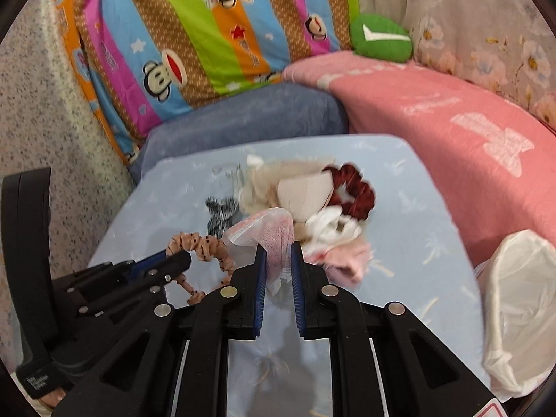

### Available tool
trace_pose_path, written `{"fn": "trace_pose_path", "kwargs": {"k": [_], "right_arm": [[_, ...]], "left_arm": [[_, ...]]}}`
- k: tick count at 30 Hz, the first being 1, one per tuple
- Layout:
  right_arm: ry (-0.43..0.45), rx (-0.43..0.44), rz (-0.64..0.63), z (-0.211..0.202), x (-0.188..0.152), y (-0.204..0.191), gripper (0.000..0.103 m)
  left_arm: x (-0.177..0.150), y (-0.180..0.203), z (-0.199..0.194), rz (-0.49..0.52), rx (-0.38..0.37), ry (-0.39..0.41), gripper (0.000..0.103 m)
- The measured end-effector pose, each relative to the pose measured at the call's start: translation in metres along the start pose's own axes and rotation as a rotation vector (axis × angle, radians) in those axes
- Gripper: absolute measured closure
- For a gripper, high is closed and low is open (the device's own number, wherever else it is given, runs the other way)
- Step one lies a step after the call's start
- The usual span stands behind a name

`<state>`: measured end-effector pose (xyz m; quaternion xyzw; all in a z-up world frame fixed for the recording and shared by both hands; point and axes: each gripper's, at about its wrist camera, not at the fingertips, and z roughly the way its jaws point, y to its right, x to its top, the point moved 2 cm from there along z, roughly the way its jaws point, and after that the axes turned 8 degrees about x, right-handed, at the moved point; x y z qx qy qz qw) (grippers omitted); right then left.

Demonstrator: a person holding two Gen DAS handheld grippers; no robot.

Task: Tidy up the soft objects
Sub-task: 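Carry both items over the white bin and open both grippers to drop them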

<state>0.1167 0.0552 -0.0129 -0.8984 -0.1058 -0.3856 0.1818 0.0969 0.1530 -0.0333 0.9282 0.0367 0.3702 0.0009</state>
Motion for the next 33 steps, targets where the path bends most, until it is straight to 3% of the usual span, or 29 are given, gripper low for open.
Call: {"fn": "trace_pose_path", "kwargs": {"k": [7,16,21,28,31,33], "right_arm": [[0.142,-0.053,0.026,-0.073,0.032,0.032,0.090],[0.262,-0.210,0.101,-0.170,0.046,0.120,0.090],[0.272,-0.292,0.163,-0.205,0.034,0.174,0.090],[0.232,-0.349,0.244,-0.218,0.013,0.232,0.086],[0.226,-0.369,0.276,-0.219,0.009,0.245,0.081],[0.224,-0.376,0.292,-0.220,0.005,0.250,0.075]], "left_arm": [[0.021,0.043,-0.033,0.053,-0.084,0.076,0.092],[0.036,0.130,-0.063,0.149,-0.221,0.128,0.092],[0.035,0.187,-0.068,0.217,-0.308,0.119,0.092],[0.029,0.248,-0.063,0.279,-0.385,0.080,0.090],[0.025,0.265,-0.058,0.298,-0.404,0.058,0.086],[0.023,0.271,-0.055,0.294,-0.404,0.053,0.067]]}}
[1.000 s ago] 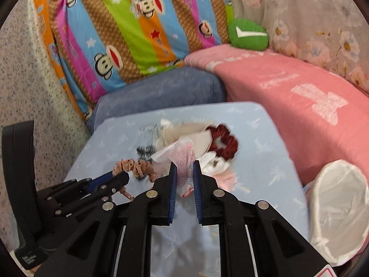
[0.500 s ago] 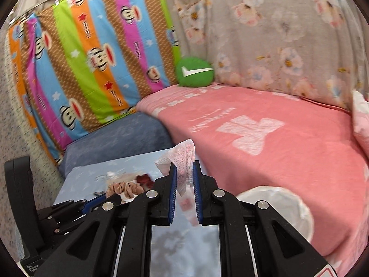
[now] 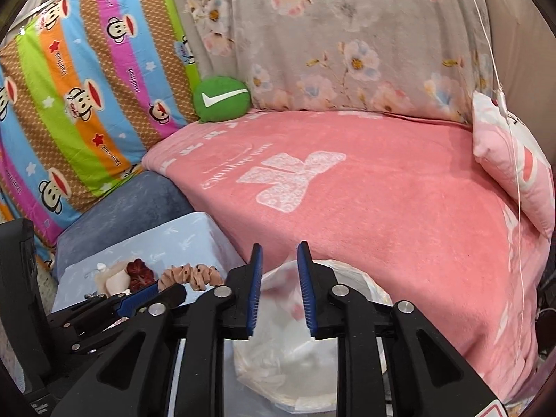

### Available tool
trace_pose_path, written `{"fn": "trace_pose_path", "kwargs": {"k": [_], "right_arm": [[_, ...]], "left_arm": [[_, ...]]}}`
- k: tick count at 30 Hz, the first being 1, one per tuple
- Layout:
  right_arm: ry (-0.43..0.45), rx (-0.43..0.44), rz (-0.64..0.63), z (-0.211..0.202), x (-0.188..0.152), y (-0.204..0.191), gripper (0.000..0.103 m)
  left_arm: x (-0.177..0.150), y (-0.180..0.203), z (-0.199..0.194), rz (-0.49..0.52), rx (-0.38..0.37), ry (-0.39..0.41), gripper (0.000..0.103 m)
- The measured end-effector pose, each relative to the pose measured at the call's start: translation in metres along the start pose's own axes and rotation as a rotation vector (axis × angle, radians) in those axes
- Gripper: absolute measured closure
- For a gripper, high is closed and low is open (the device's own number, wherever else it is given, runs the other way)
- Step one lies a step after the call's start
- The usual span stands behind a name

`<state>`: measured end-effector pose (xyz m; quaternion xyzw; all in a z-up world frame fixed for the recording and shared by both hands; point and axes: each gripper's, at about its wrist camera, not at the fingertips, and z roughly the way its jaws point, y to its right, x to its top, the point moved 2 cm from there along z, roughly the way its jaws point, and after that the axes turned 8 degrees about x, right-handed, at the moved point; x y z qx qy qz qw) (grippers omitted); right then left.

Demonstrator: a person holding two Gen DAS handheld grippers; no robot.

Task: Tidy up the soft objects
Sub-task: 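Carry both items over the white bin and open both grippers to drop them, then grasp the leopard-print scrunchie with the left gripper while the right gripper grasps the beige cloth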

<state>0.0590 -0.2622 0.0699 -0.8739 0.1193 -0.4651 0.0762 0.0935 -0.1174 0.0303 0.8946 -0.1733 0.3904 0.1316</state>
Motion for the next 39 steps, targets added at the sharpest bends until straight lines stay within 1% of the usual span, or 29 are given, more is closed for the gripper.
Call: {"fn": "trace_pose_path", "kwargs": {"k": [1,2,3,5,7,10,18,24,29,31,33,35,39], "right_arm": [[0.002,-0.002,0.006,0.000,-0.001,0.003,0.070],[0.005,-0.005,0.012,-0.001,-0.001,0.005,0.068],[0.008,-0.007,0.016,-0.003,-0.002,0.007,0.066],[0.015,-0.008,0.023,-0.007,-0.004,0.009,0.065],[0.023,-0.011,0.027,-0.010,-0.005,0.010,0.059],[0.031,-0.012,0.027,-0.012,-0.006,0.008,0.055],[0.009,0.024,0.015,-0.005,-0.018,-0.012,0.050],[-0.026,0.063,-0.020,0.006,-0.031,-0.044,0.047],[-0.068,0.102,-0.049,0.021,-0.045,-0.075,0.047],[-0.086,0.118,-0.063,0.027,-0.051,-0.089,0.047],[-0.101,0.131,-0.075,0.034,-0.056,-0.103,0.047],[-0.119,0.146,-0.088,0.042,-0.061,-0.118,0.047],[-0.156,0.177,-0.116,0.059,-0.072,-0.148,0.045]], "left_arm": [[-0.001,0.002,0.002,-0.002,0.006,-0.001,0.058],[-0.001,0.004,0.003,-0.005,0.010,0.001,0.045],[-0.002,0.005,0.002,-0.010,0.012,0.008,0.040],[-0.002,0.007,0.003,-0.006,0.015,0.010,0.039],[-0.002,0.008,0.005,-0.002,0.022,0.002,0.039],[-0.002,0.005,0.007,-0.010,0.035,0.001,0.039],[-0.012,-0.020,0.003,-0.055,0.080,-0.006,0.039],[-0.024,-0.054,0.002,-0.112,0.132,-0.027,0.037],[-0.034,-0.091,-0.001,-0.155,0.188,-0.036,0.037],[-0.038,-0.107,-0.003,-0.177,0.213,-0.036,0.034],[-0.042,-0.125,-0.008,-0.209,0.239,-0.029,0.024],[-0.046,-0.141,-0.011,-0.231,0.270,-0.019,0.019],[-0.054,-0.178,-0.014,-0.261,0.337,-0.021,0.018]]}}
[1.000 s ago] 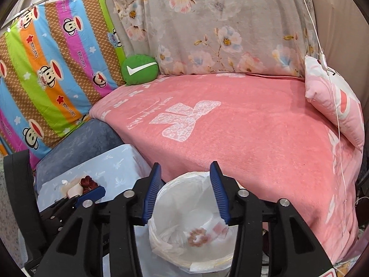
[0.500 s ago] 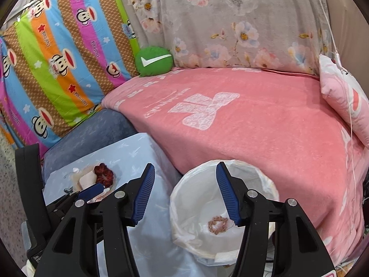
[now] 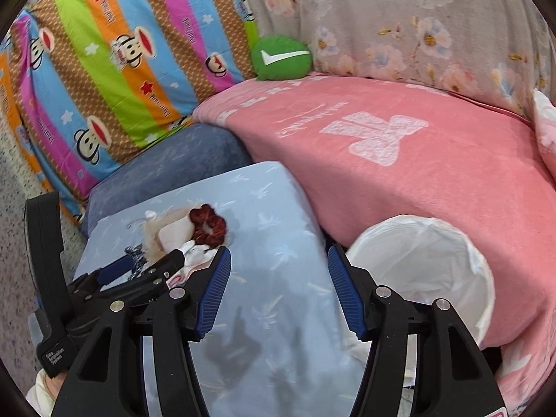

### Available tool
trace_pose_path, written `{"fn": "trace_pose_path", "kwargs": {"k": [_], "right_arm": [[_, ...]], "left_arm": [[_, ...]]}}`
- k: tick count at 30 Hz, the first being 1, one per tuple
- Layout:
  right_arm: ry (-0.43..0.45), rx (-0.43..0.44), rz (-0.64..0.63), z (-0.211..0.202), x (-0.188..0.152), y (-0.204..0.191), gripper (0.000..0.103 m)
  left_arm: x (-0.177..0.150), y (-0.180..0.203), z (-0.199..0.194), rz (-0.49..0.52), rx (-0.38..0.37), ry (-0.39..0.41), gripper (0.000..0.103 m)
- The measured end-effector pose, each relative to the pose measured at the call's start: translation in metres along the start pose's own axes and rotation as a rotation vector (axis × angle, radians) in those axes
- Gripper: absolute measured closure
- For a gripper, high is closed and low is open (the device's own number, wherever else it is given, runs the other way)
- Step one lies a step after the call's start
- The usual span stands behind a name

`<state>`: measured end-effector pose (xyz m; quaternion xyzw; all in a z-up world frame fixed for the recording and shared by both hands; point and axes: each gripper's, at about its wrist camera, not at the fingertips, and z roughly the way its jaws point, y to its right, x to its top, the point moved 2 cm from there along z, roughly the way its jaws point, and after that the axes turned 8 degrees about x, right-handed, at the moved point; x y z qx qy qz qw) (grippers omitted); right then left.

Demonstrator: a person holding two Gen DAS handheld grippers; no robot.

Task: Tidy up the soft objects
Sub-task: 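Grasp the leopard-print scrunchie with the left gripper while the right gripper grasps the beige cloth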

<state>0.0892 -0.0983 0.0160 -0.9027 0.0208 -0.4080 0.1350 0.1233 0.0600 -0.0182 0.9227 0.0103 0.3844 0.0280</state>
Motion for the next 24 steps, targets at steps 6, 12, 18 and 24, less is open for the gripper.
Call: {"fn": "trace_pose_path", "kwargs": {"k": [6,12,18,24], "right_arm": [[-0.054,0.045,-0.048,0.040,-0.005,-0.044,0.045],[-0.101,0.089,-0.088,0.083,-0.010,-0.084,0.045],[-0.139,0.114,-0.125,0.124,-0.012,-0.115,0.045],[-0.175,0.122,-0.138,0.161,-0.015,-0.133,0.045]], "left_arm": [[-0.004,-0.054,0.018,-0.034,0.090,-0.022,0.018],[-0.006,-0.107,0.044,-0.088,0.162,-0.070,0.018],[-0.009,-0.140,0.066,-0.117,0.196,-0.107,0.018],[-0.011,-0.152,0.087,-0.132,0.161,-0.151,0.025]]}}
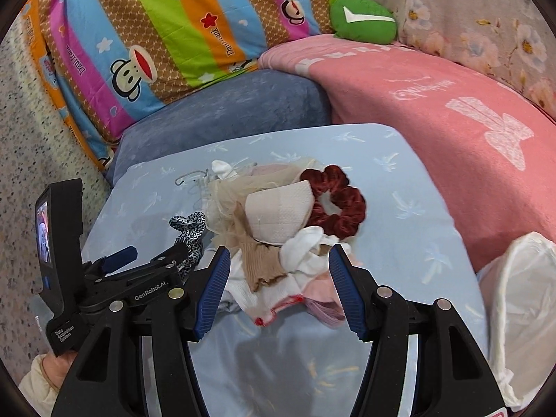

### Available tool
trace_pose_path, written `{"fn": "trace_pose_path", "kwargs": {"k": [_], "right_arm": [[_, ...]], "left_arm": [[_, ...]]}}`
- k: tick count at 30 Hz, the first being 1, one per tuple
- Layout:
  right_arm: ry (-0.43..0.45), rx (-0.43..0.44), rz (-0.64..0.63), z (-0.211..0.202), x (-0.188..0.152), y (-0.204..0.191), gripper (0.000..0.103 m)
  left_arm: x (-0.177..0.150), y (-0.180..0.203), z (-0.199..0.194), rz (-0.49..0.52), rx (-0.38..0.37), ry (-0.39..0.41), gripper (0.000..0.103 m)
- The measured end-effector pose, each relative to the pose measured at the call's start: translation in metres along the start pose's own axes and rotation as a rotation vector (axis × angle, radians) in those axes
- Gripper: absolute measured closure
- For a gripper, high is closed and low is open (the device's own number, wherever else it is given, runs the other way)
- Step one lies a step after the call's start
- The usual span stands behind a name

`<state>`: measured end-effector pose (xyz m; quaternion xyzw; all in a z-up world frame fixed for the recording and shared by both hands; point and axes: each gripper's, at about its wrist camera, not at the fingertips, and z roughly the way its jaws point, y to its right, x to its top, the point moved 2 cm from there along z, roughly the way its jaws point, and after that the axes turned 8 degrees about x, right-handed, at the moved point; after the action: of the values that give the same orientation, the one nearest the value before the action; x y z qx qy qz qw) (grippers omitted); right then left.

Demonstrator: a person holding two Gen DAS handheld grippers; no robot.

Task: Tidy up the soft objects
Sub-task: 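Grasp the leopard-print scrunchie with the left gripper while the right gripper grasps the beige cloth, then carry both items over the white bin and open both grippers to drop them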

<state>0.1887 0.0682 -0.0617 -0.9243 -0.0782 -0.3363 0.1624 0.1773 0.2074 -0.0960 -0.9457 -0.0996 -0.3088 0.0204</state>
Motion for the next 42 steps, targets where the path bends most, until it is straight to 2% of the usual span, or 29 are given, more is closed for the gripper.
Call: {"fn": "trace_pose_path", "kwargs": {"k": [4,8,14,18,20,26,32,42], "right_arm": [[-0.031,0.000,-0.004,0.022,0.000,-0.002,0.045],[-0.063,0.005,-0.015,0.040,-0.003,-0.005,0.049],[-0.106,0.002,-0.019,0.064,-0.007,-0.006,0.068],[-0.133,0.011,-0.014,0.073,-0.010,-0.005,0.096],[-0.117,0.022,-0.005,0.069,-0.008,-0.005,0.096],[-0.038,0.041,-0.006,0.035,0.006,-0.009,0.098],[0.061,0.062,-0.006,-0.013,0.028,-0.011,0.098],[0.224,0.054,-0.003,-0.102,0.054,0.001,0.098]], "left_arm": [[0.000,0.000,0.013,0.004,-0.015,-0.030,0.030],[0.000,0.002,0.023,0.008,-0.045,-0.058,0.042],[-0.002,0.005,0.028,0.016,-0.064,-0.075,0.065],[-0.003,0.006,0.026,0.028,-0.083,-0.075,0.081],[-0.002,0.006,0.022,0.032,-0.091,-0.067,0.086],[0.006,0.011,0.003,0.030,-0.108,-0.030,0.087],[0.018,0.021,-0.032,0.041,-0.129,0.044,0.088],[0.028,0.058,-0.095,0.091,-0.205,0.159,0.088]]}}
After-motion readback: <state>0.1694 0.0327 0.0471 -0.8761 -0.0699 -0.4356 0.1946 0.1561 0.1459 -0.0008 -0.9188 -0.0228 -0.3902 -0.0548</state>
